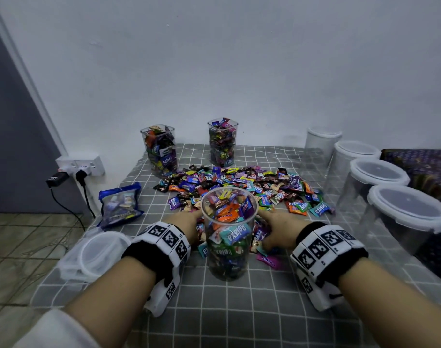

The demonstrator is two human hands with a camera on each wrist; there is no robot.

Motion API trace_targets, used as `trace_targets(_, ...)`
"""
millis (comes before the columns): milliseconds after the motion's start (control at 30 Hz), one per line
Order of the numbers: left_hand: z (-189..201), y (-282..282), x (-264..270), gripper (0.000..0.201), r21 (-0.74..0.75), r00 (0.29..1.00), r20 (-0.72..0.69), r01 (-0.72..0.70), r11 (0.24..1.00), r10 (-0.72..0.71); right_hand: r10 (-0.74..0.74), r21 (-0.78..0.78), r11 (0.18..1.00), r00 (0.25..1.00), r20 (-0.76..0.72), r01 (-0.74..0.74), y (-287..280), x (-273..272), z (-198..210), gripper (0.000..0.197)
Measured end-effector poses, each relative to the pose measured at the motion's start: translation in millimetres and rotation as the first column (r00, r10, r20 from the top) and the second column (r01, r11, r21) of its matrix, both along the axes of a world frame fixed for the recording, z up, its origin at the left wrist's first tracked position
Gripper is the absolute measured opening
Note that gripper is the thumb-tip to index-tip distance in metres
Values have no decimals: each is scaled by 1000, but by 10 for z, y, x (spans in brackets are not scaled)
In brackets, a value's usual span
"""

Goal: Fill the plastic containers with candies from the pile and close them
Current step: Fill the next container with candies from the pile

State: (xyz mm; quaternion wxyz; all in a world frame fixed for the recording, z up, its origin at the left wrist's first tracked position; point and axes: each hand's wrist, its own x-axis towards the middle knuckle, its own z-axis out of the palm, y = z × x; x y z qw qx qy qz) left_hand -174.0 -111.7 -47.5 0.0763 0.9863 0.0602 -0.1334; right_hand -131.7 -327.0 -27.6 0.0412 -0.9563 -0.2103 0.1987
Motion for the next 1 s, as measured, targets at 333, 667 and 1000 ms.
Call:
trace_targets(333, 37, -61, -35, 27, 53, 997, 50, -59, 997, 56, 66, -79, 995, 996, 67, -60, 77, -55, -78, 64)
trace_targets(667, 80, -67, -59, 9, -23, 986, 120, -116, 993, 118, 72, -78, 995, 993, 98, -64, 57, -108, -87, 46)
trace_targets(1000, 117, -68, -104, 19, -35, 956, 239, -165, 986, 169, 71, 53, 995, 978, 198, -83, 12, -170, -43, 40)
